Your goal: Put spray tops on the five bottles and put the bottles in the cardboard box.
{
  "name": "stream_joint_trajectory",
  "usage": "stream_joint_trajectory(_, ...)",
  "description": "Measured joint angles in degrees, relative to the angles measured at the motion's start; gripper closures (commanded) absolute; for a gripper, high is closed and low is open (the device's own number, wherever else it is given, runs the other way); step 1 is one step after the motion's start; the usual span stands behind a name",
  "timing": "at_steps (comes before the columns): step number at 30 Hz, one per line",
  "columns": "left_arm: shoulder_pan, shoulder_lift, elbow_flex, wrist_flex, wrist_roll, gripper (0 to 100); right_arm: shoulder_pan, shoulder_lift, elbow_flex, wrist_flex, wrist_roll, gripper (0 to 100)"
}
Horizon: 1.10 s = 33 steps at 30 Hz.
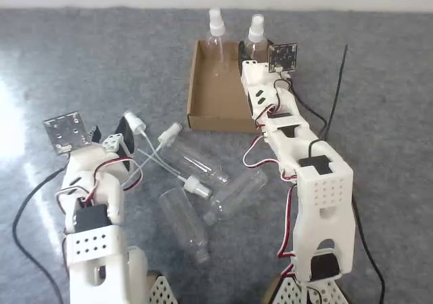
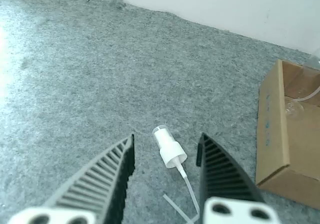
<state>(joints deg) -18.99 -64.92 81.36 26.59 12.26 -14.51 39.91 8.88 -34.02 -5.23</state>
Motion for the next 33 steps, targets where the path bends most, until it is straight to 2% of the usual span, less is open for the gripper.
stream_joint_trajectory(5,0.0,0.0,0.0,0.0,0.0,81,0.0,0.0,0.0,0.0,0.0,80.4)
stream_joint_trajectory(25,0.0,0.0,0.0,0.0,0.0,81,0.0,-0.09,-0.09,1.14,0.0,80.5)
stream_joint_trajectory(30,0.0,0.0,0.0,0.0,0.0,81,0.0,-0.09,-0.09,1.32,0.0,70.7)
stream_joint_trajectory(33,0.0,0.0,0.0,0.0,0.0,81,0.18,0.0,-0.09,4.04,0.0,69.3)
